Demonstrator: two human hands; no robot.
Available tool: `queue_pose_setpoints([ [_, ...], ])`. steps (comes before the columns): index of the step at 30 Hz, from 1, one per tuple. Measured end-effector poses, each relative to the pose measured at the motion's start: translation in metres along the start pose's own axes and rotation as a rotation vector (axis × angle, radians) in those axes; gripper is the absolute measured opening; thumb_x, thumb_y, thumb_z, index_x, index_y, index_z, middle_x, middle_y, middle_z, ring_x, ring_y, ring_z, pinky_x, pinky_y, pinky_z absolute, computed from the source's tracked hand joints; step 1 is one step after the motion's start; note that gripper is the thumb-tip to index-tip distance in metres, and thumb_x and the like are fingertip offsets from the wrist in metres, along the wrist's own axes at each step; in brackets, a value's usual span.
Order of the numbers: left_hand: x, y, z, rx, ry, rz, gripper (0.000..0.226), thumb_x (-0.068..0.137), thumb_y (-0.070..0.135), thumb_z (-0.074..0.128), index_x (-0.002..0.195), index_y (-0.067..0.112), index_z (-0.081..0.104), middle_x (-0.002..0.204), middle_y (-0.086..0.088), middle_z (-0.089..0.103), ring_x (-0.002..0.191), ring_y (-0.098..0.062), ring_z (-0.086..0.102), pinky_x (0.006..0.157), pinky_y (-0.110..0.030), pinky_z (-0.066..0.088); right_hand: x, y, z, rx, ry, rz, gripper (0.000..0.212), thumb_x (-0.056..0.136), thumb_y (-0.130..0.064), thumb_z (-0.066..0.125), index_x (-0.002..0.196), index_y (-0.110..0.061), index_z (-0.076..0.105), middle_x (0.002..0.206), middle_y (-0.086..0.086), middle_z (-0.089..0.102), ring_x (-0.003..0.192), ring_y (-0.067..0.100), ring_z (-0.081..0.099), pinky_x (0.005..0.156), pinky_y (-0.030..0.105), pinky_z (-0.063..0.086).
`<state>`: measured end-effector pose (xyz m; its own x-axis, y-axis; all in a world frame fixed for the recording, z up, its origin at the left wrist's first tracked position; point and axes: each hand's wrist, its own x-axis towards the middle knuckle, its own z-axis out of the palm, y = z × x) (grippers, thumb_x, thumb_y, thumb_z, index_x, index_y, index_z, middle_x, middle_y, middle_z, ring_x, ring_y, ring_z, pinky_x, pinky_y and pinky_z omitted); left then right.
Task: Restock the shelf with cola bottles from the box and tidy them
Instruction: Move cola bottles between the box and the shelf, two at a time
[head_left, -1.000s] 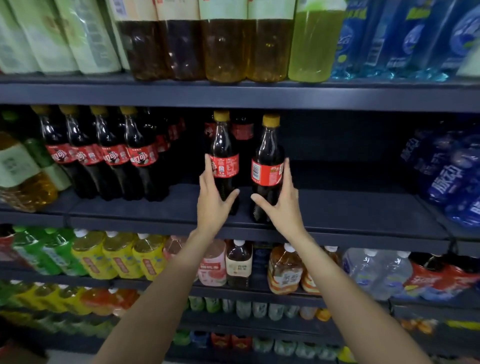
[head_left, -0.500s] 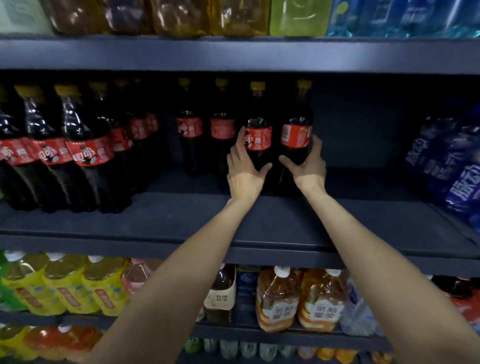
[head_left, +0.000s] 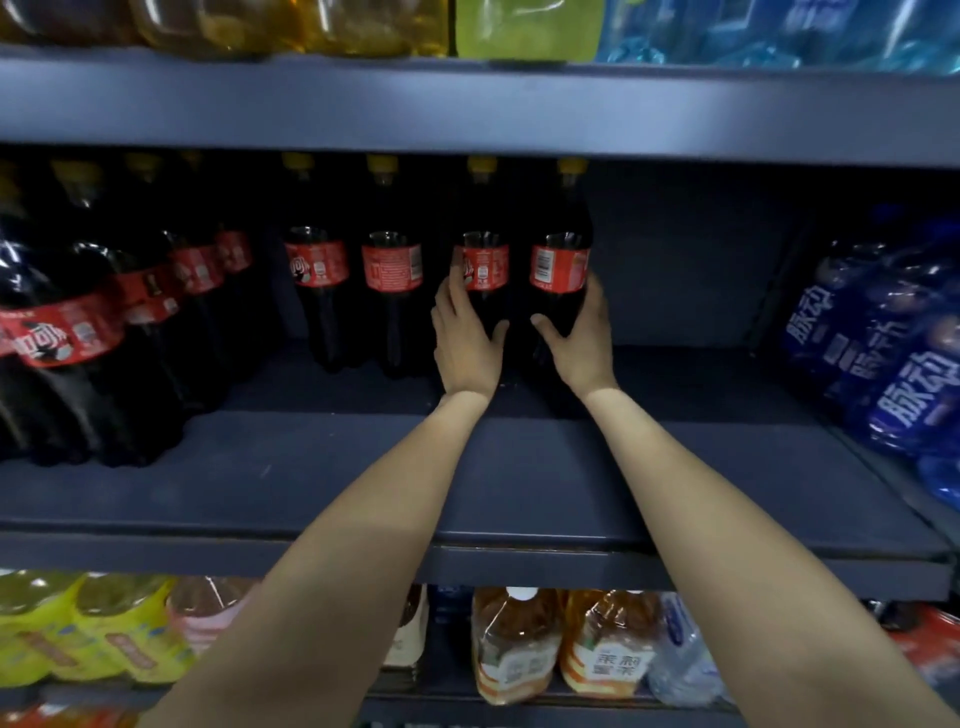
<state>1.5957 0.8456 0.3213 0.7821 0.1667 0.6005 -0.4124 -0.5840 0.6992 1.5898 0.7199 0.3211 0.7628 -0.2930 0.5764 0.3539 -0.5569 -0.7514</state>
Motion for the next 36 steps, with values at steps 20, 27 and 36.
queue_pose_setpoints([
  [20,-0.141,0.09,-0.159,-0.442,-0.418,0.051,0.032,0.093,0.011,0.056,0.124,0.021,0.052,0.095,0.01,0.062,0.09,-0.003,0.06,0.085,-0.014,0.045,-0.188,-0.112,-0.127,-0.674,0.249,-0.369,0.025,0.093,-0.019,0.056,0.114,-0.009,0.064,0.091,0.002,0.069,0.08,0.02,0.063,0.076,0.032,0.049],
  [27,-0.263,0.119,-0.17,-0.558,-0.725,0.206,0.021,0.094,0.016,0.052,0.114,0.019,0.059,0.096,0.004,0.063,0.093,-0.006,0.061,0.082,-0.019,0.047,-0.352,-0.123,-0.214,-0.521,0.351,0.031,0.02,0.091,-0.02,0.058,0.106,-0.008,0.065,0.096,0.001,0.068,0.086,0.017,0.062,0.079,0.025,0.048],
  [36,-0.454,0.171,-0.1,-0.249,-1.399,0.054,0.032,0.089,0.017,0.062,0.121,0.016,0.055,0.107,0.006,0.063,0.103,-0.012,0.055,0.087,-0.025,0.039,-0.57,-0.085,-0.372,-0.479,0.311,0.893,0.042,0.087,-0.025,0.063,0.128,-0.02,0.052,0.127,-0.005,0.058,0.1,0.014,0.062,0.084,0.04,0.052],
])
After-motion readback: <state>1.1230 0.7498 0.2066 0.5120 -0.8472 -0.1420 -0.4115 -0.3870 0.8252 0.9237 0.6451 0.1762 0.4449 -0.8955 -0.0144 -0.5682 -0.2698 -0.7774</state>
